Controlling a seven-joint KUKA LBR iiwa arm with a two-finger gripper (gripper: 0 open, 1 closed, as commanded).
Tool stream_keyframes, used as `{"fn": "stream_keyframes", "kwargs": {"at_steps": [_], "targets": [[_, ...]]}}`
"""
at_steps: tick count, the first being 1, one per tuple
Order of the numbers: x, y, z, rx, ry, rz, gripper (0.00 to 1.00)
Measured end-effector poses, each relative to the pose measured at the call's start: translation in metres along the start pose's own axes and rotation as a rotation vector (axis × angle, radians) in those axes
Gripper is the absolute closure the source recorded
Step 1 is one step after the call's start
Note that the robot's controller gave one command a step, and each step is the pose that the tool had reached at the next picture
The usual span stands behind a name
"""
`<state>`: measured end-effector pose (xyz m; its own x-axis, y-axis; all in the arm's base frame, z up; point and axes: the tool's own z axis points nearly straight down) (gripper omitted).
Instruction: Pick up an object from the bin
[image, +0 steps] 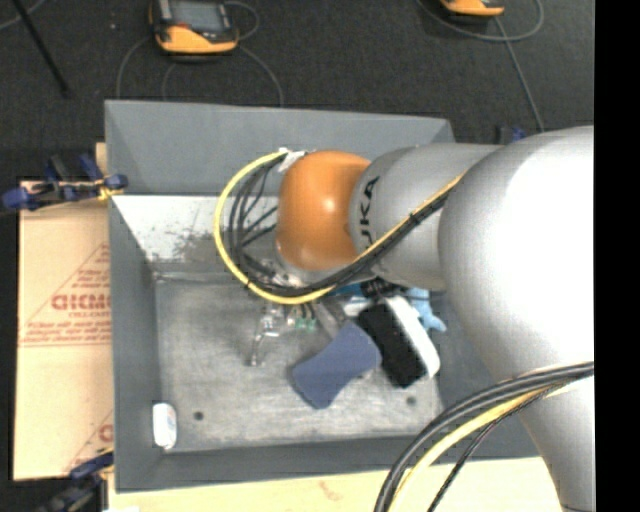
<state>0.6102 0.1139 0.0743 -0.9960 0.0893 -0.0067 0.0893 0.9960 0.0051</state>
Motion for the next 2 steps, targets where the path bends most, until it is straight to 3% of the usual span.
{"fn": "stream_keyframes", "kwargs": {"at_steps": [1,2], "targets": [[-0.040,-0.030,-0.007,0.005,0.001,0.011,0.00],[-0.011,0.010,-0.001,0.000,-0.003,-0.009,1.00]]}}
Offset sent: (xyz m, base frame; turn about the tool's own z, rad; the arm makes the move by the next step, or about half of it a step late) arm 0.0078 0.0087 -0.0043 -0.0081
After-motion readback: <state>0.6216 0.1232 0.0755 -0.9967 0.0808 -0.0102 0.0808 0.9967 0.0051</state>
